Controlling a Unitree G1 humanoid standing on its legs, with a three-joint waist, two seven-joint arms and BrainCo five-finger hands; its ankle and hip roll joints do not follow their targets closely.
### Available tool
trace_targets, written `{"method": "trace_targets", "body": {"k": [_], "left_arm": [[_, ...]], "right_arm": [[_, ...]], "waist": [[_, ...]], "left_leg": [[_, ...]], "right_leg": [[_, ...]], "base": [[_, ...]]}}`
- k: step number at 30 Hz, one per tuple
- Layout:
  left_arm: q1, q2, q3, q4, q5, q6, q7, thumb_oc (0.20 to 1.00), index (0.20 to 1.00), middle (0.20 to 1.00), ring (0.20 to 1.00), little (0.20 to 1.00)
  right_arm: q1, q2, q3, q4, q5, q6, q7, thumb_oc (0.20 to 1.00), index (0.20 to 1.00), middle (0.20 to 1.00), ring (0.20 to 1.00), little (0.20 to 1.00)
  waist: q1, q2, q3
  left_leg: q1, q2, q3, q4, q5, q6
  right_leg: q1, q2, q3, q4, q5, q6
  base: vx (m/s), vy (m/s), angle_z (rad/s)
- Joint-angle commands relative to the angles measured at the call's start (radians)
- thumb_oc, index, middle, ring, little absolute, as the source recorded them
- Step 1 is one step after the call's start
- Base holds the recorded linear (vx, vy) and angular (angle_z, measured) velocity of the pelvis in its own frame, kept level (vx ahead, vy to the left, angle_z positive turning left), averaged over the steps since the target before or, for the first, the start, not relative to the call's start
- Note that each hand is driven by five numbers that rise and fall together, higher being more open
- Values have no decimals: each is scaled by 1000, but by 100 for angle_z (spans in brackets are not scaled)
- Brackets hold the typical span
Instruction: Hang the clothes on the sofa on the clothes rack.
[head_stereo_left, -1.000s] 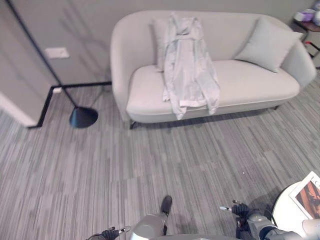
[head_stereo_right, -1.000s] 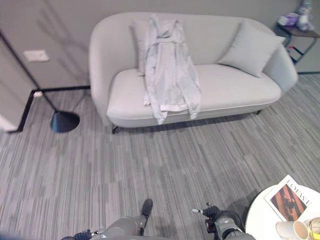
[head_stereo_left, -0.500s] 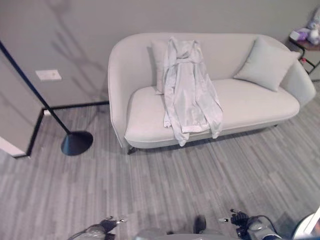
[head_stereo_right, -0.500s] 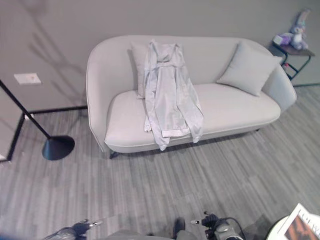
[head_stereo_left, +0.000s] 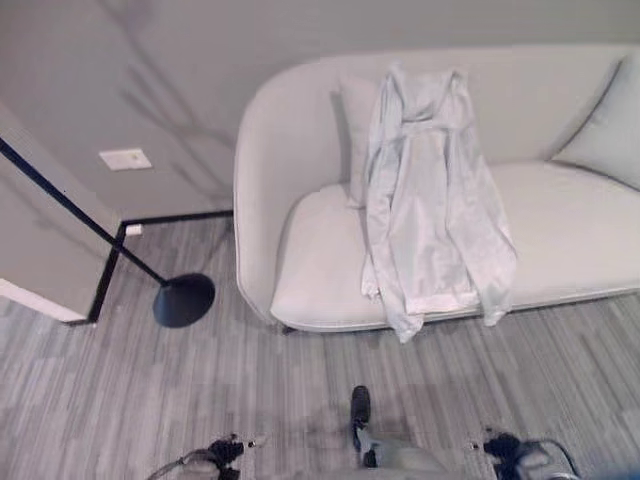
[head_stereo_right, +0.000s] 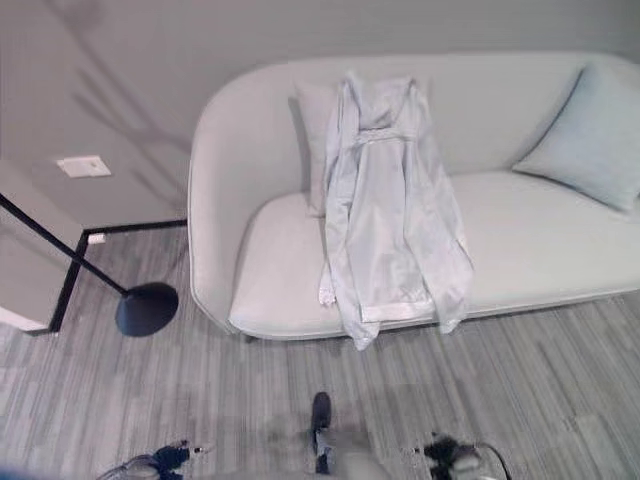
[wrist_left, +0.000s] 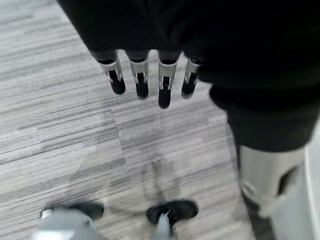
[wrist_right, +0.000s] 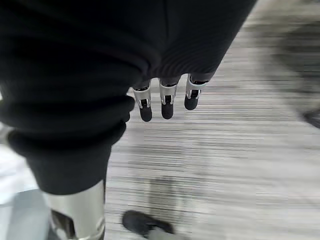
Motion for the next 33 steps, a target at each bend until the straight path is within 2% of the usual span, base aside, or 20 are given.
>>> {"method": "trace_targets", "body": {"k": [1,2,3,4,5,6,7,9,12,13,14,18,20,22,23,26,27,28,31,33], "left_arm": [[-23,8,-32,-4,-11,-1,-4,1000,1000,1000,1000,1000],[-23,7,-37,-16,-8,2,-5,1000,1000,1000,1000,1000],[-23,7,-37,-17,-8,2,-5,1000,1000,1000,1000,1000],[-30,7,-42,-34,-12,4,-6,1000,1000,1000,1000,1000],[-38,5,-45,-45,-18,4,-7,1000,1000,1000,1000,1000],[-56,11,-50,-53,-25,3,2,1000,1000,1000,1000,1000],[-69,10,-53,-56,-32,2,4,1000,1000,1000,1000,1000],[-68,6,-55,-61,-38,-3,-1,1000,1000,1000,1000,1000],[-55,9,-50,-56,-25,-3,-8,1000,1000,1000,1000,1000],[-54,9,-50,-57,-25,-3,-8,1000,1000,1000,1000,1000],[-50,8,-30,-15,-8,-1,-10,1000,1000,1000,1000,1000],[-43,7,-23,18,9,-3,-7,1000,1000,1000,1000,1000],[-40,10,-17,15,10,-3,-7,1000,1000,1000,1000,1000],[-50,8,-21,13,13,-1,-3,1000,1000,1000,1000,1000],[-53,8,-21,11,16,0,-3,1000,1000,1000,1000,1000],[-54,12,-23,-7,18,1,0,1000,1000,1000,1000,1000],[-60,13,-26,-15,16,2,-1,1000,1000,1000,1000,1000],[-57,14,-19,-20,6,1,2,1000,1000,1000,1000,1000],[-56,21,0,-19,-21,-4,6,1000,1000,1000,1000,1000],[-63,24,-4,-18,-22,-4,8,1000,1000,1000,1000,1000]], "right_arm": [[35,-18,-21,5,-3,-1,-10,1000,1000,1000,1000,1000],[41,-24,-26,3,1,-1,-15,1000,1000,1000,1000,1000],[41,-24,-26,3,1,-1,-15,1000,1000,1000,1000,1000],[41,-30,-32,-4,7,0,-20,1000,1000,1000,1000,1000],[35,-36,-35,-8,14,2,-26,1000,1000,1000,1000,1000],[15,-44,-31,-4,22,6,-36,1000,1000,1000,1000,1000],[7,-49,-32,1,27,5,-41,1000,1000,1000,1000,1000],[20,-49,-48,6,36,1,-44,1000,1000,1000,1000,1000],[33,-44,-64,11,38,0,-43,1000,1000,1000,1000,1000],[34,-45,-64,11,38,0,-43,1000,1000,1000,1000,1000],[20,-22,-50,10,28,4,-33,1000,1000,1000,1000,1000],[-8,7,-31,-13,14,3,-17,1000,1000,1000,1000,1000],[-20,11,-20,-39,10,2,-8,1000,1000,1000,1000,1000],[-22,2,-19,-61,9,1,-2,1000,1000,1000,1000,1000],[-20,1,-20,-62,10,1,-3,1000,1000,1000,1000,1000],[-17,-1,-21,-62,2,7,-7,1000,1000,1000,1000,1000],[-23,-4,-12,-71,-5,10,-6,1000,1000,1000,1000,1000],[-30,-6,3,-78,-11,13,-1,1000,1000,1000,1000,1000],[-39,-11,25,-91,-16,11,6,1000,1000,1000,1000,1000],[-39,-9,26,-89,-18,11,7,1000,1000,1000,1000,1000]], "waist": [[-35,18,-10],[-31,-6,-5],[-32,-6,-5],[-19,-37,26],[-10,-52,55],[0,-67,98],[1,-67,119],[13,-65,128],[45,-49,119],[47,-50,125],[87,-24,72],[72,-31,-1],[67,-15,2],[47,28,31],[44,32,36],[46,30,27],[44,33,28],[35,42,43],[16,43,68],[9,30,68]], "left_leg": [[32,145,-25,-239,379,25],[-36,129,-13,-83,363,27],[-39,129,-14,-77,360,27],[-136,89,-12,92,344,29],[-238,55,-16,265,311,33],[-322,44,8,405,279,32],[-351,67,32,400,275,32],[-364,83,65,274,281,18],[-352,30,70,-18,324,-19],[-336,30,72,-31,329,-19],[-246,17,22,-278,366,-25],[-192,-13,53,-302,332,-17],[-165,-25,62,-302,341,-13],[-131,7,60,-302,358,-20],[-125,13,58,-302,358,-23],[-115,32,30,-302,335,-30],[-108,46,13,-302,318,-29],[-87,67,-3,-302,310,-27],[-50,106,-15,-302,300,-33],[-46,111,-17,-302,290,-34]], "right_leg": [[34,-121,90,1,-94,229],[67,-137,93,1,-96,223],[66,-137,92,1,-96,223],[88,-161,97,1,-85,218],[97,-172,91,1,-78,212],[122,-182,87,3,-81,206],[143,-184,77,1,-89,208],[182,-183,63,1,-108,208],[215,-158,66,1,-132,206],[224,-160,69,1,-134,206],[253,-141,95,1,-158,201],[258,-190,82,1,-145,199],[233,-209,72,137,-139,201],[167,-188,80,331,-151,203],[158,-197,84,343,-154,200],[155,-299,81,174,-163,192],[107,-354,77,48,-161,196],[39,-382,89,1,-154,207],[-35,-381,93,1,-137,223],[-17,-379,89,1,-144,219]], "base": [[191,-215,2],[189,-214,3],[106,-272,6],[-35,-222,8],[-46,-344,28],[-32,-251,26],[56,-187,27],[190,-54,21],[225,49,15],[440,208,-37],[426,254,-36],[248,330,-95],[114,336,-37],[75,194,-23],[103,47,18],[222,-135,46],[272,-234,52],[217,-192,18],[202,-277,-37],[158,-276,16]]}}
